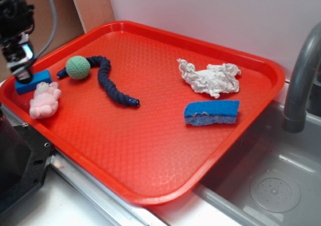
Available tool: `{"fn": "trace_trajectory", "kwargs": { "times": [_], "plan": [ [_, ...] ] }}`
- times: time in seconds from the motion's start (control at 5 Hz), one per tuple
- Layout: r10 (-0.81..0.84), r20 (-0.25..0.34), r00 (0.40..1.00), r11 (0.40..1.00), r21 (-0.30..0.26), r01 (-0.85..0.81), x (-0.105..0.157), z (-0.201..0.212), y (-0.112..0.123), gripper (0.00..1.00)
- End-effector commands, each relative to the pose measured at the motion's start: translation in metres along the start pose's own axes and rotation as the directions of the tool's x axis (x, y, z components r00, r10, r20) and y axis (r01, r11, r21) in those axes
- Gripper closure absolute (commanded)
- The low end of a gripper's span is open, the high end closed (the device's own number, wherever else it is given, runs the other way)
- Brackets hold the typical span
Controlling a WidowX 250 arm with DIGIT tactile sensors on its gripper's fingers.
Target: Grab the blue block.
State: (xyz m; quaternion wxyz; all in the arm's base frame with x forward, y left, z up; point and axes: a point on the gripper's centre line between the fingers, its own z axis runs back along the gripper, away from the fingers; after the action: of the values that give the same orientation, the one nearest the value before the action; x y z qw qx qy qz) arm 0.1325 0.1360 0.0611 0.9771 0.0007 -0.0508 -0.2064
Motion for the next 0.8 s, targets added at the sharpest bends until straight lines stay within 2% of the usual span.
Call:
{"fn": "trace_trajectory", "kwargs": {
  "times": [0.0,0.2,0.4,0.6],
  "plan": [
    [-0.004,-0.031,1.000,1.000,0.026,0.005,-0.010,-0.010,0.018,0.00],
    [-0.014,-0.066,0.998,1.000,0.012,0.015,-0.005,-0.024,0.028,0.00],
    [-0.029,-0.078,0.996,1.000,-0.009,0.028,-0.001,-0.039,0.027,0.00],
    [-0.056,-0.091,0.994,0.998,-0.025,0.054,0.008,-0.048,0.015,0.00]
  ]
}}
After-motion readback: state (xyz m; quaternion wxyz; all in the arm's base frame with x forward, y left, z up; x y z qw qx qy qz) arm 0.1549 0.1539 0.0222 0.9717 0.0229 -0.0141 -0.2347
